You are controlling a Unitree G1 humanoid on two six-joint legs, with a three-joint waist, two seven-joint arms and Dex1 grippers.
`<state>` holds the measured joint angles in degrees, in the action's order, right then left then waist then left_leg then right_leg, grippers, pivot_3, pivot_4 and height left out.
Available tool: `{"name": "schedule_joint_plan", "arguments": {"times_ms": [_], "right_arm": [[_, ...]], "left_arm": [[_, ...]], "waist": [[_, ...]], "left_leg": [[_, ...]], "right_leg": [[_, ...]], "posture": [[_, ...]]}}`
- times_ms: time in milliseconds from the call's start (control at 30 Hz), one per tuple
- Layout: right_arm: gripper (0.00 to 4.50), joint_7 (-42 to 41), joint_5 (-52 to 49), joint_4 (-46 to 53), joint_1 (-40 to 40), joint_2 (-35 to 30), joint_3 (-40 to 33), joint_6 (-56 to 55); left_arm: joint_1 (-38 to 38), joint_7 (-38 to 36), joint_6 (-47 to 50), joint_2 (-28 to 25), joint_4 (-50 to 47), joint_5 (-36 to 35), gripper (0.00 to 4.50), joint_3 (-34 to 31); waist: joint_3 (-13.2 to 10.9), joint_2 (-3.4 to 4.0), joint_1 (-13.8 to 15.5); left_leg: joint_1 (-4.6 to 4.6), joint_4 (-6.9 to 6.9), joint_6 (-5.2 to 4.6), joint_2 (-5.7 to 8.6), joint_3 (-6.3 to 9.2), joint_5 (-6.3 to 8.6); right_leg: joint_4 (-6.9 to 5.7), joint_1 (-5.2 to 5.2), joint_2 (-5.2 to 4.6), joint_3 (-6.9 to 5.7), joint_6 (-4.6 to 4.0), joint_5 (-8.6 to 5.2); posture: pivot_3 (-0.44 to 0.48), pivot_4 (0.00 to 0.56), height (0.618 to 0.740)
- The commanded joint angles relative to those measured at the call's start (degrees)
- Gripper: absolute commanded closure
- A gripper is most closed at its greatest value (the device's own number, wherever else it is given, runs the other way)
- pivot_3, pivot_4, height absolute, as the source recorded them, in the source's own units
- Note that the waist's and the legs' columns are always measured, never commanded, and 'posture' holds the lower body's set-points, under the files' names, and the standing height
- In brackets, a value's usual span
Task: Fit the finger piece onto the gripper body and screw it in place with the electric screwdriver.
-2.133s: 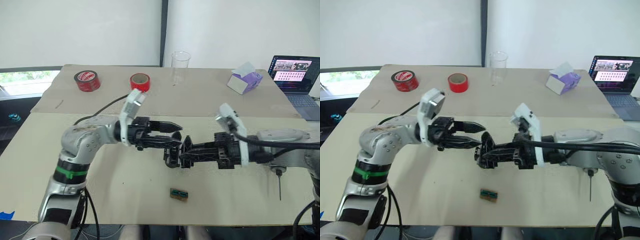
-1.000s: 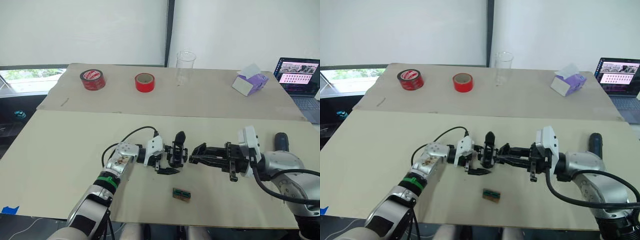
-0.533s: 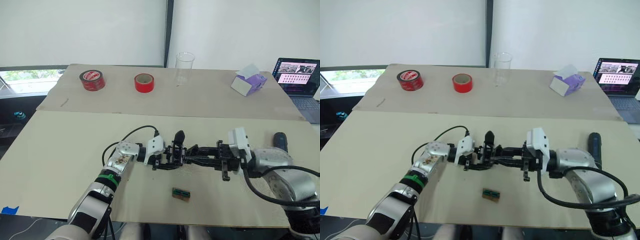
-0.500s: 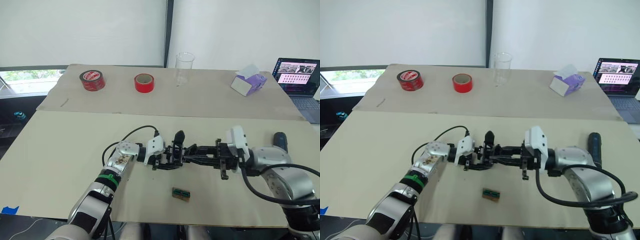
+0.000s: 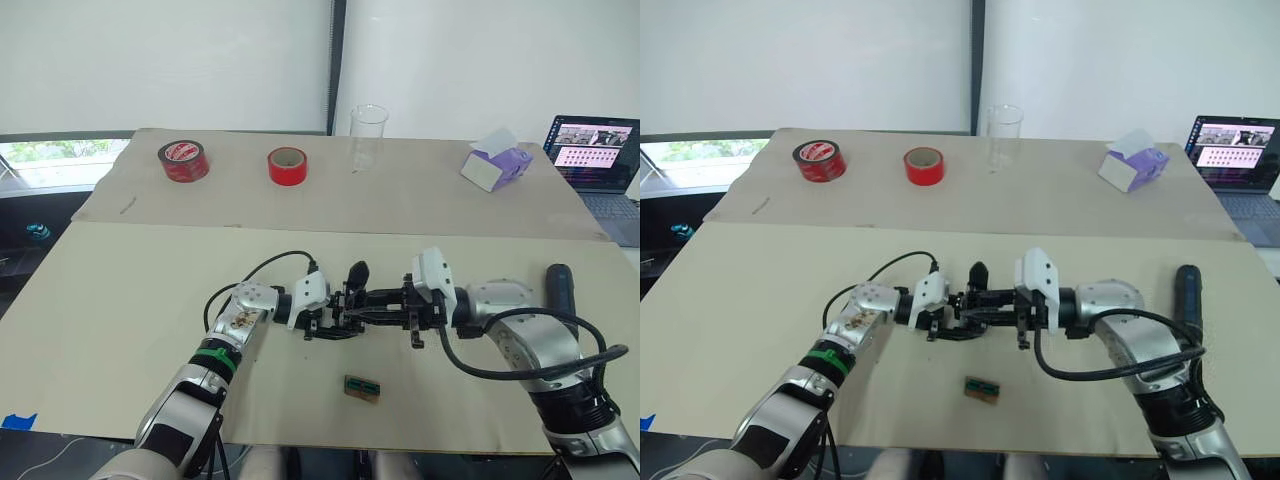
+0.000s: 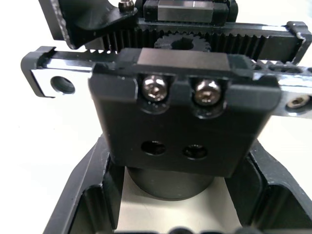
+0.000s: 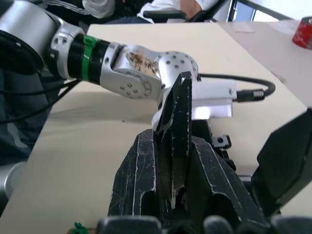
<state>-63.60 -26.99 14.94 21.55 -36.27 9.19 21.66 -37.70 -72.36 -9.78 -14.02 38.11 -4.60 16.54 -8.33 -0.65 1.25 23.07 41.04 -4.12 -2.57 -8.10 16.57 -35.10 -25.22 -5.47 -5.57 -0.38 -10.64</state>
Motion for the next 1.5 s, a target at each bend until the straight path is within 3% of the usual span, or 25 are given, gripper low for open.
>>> {"name": "schedule_joint_plan", "arguments": {"times_ms": [33, 500, 1033, 1500], "right_arm": [[4.13, 0.5, 0.8, 0.0, 1.2, 0.0, -0.2, 0.3], [4.13, 0.0, 1.8, -1.4, 1.6, 1.9, 0.9, -0.4], [4.13, -2.6, -1.1, 0.5, 2.4, 0.5, -3.2, -0.6], [4.13, -0.5, 1.8, -0.1, 2.1, 1.8, 0.5, 1.3]], "left_arm": [[1.0, -0.2, 0.8, -0.6, 0.2, 1.4, 2.19, 1.0], [1.5, -0.2, 1.3, -1.1, -0.1, 1.5, 2.19, 1.0], [2.2, -0.3, 2.2, -1.5, -1.0, 1.5, 2.19, 1.2], [2.0, -0.2, 2.4, -1.5, -0.7, 1.8, 2.19, 1.5]], "waist": [[0.0, 0.0, -0.1], [0.0, 0.01, -0.6], [0.0, 0.01, -0.6], [0.0, 0.01, -0.6]], "left_leg": [[0.0, 0.0, 0.0, 0.0, 0.0, 0.0], [-0.07, -0.02, 0.02, -0.01, -0.01, -0.01], [-0.09, -0.03, 0.03, -0.01, -0.02, -0.01], [-0.1, -0.03, 0.03, -0.02, -0.02, -0.02]], "right_leg": [[0.0, 0.0, 0.0, 0.0, 0.0, 0.0], [-0.02, 0.04, 0.02, 0.01, 0.0, 0.0], [-0.02, 0.05, 0.02, 0.02, -0.01, 0.0], [-0.03, 0.05, 0.02, 0.01, -0.01, 0.0]], "posture": [[0.0, 0.15, 0.74], [0.0, 0.15, 0.74], [0.0, 0.15, 0.74], [0.0, 0.15, 0.74]]}}
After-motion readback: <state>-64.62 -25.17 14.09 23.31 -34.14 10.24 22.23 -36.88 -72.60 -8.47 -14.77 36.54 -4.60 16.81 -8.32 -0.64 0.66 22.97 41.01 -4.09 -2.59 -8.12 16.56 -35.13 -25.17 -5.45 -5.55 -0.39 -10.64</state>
